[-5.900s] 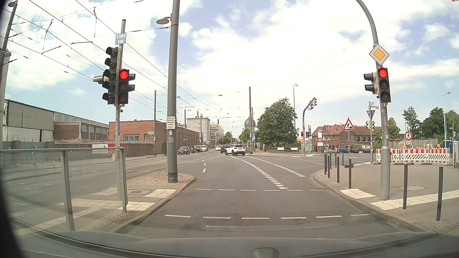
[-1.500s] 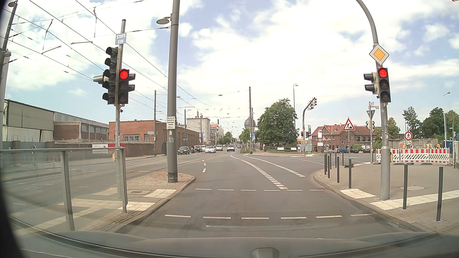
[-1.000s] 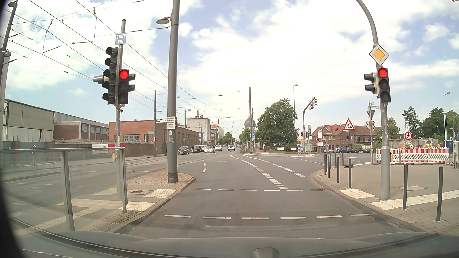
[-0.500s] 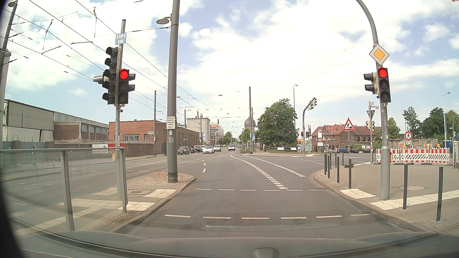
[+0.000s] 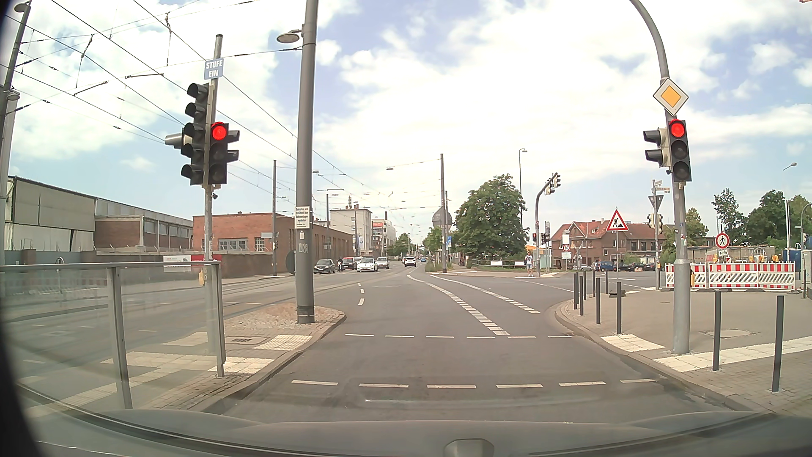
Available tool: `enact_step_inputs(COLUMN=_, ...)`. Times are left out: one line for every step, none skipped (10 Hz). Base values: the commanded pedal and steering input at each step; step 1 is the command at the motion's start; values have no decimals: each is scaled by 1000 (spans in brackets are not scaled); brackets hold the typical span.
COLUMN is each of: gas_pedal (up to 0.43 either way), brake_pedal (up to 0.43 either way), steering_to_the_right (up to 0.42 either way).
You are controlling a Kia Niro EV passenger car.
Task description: Follow the waypoints while adhering to traffic rules and regulations
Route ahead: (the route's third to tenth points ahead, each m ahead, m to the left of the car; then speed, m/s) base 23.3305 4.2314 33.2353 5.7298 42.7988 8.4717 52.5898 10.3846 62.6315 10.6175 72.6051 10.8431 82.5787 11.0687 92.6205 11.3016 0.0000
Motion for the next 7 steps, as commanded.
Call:
enact_step_inputs(gas_pedal=0, brake_pedal=293, steering_to_the_right=-12)
enact_step_inputs(gas_pedal=0, brake_pedal=293, steering_to_the_right=-12)
enact_step_inputs(gas_pedal=0, brake_pedal=293, steering_to_the_right=-11)
enact_step_inputs(gas_pedal=0, brake_pedal=293, steering_to_the_right=-12)
enact_step_inputs(gas_pedal=0, brake_pedal=293, steering_to_the_right=-11)
enact_step_inputs(gas_pedal=0, brake_pedal=293, steering_to_the_right=-12)
enact_step_inputs(gas_pedal=0, brake_pedal=293, steering_to_the_right=-12)
